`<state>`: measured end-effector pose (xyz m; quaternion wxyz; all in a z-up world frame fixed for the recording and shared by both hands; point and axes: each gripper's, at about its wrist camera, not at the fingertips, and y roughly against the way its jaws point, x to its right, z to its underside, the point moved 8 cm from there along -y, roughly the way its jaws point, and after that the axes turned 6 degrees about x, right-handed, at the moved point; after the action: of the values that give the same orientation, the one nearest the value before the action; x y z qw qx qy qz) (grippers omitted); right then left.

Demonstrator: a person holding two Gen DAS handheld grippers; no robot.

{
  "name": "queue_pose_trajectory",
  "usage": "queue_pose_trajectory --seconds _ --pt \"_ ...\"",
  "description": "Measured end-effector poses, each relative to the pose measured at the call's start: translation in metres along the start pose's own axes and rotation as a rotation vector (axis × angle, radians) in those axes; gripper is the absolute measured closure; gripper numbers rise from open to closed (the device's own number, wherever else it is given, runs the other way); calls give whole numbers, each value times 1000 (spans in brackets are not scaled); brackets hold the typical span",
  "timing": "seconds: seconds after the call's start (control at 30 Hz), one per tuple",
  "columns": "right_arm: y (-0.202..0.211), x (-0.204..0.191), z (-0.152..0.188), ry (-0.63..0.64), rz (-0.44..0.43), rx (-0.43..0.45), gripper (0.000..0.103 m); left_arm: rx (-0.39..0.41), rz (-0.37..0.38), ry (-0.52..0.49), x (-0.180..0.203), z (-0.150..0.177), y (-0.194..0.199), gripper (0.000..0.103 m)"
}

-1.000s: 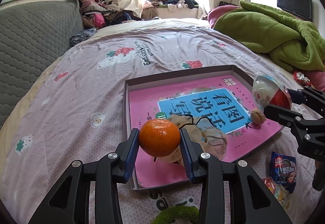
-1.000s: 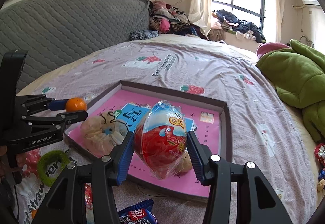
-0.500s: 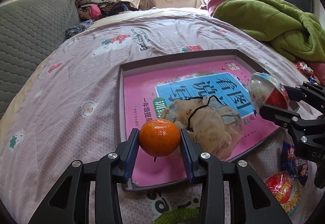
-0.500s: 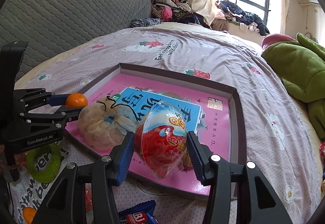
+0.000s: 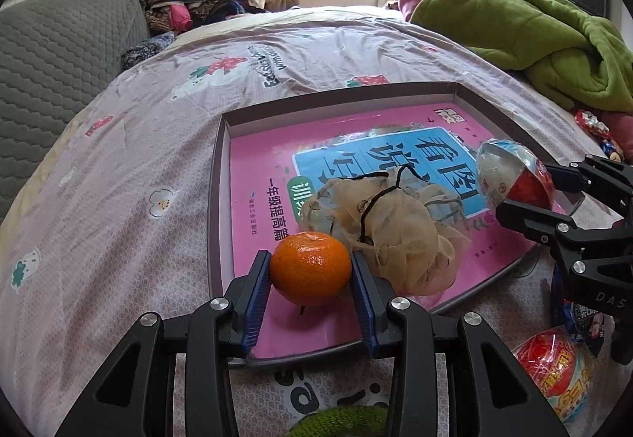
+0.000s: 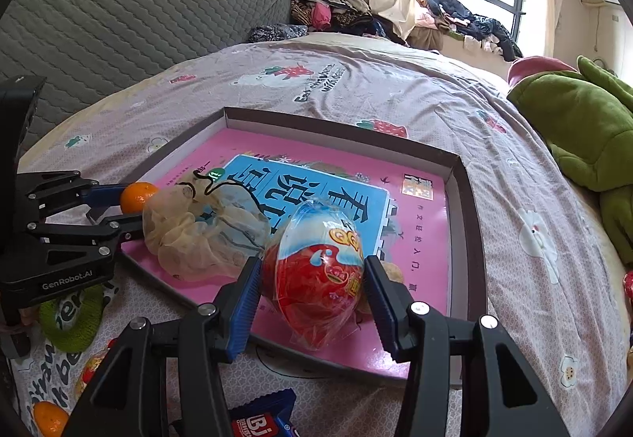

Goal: Organize objects
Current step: 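Open the left tool to drop the orange in the tray while the right tool releases the red egg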

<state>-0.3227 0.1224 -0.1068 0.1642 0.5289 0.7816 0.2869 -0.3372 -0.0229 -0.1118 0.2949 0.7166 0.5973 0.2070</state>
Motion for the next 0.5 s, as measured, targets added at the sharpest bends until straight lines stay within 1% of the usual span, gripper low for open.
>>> queue_pose_trajectory --seconds 0.1,0.2,0.33,0.5 --pt "-1 -1 0 13 8 3 51 0 0 -3 1 0 0 62" --pt "-1 -6 -1 19 -5 10 51 1 1 -3 1 0 0 62" --pt "-7 -5 4 -10 -26 -20 51 -2 8 -9 3 1 1 62" --pt "-8 -2 4 -8 -3 -21 51 0 9 -12 5 0 2 62"
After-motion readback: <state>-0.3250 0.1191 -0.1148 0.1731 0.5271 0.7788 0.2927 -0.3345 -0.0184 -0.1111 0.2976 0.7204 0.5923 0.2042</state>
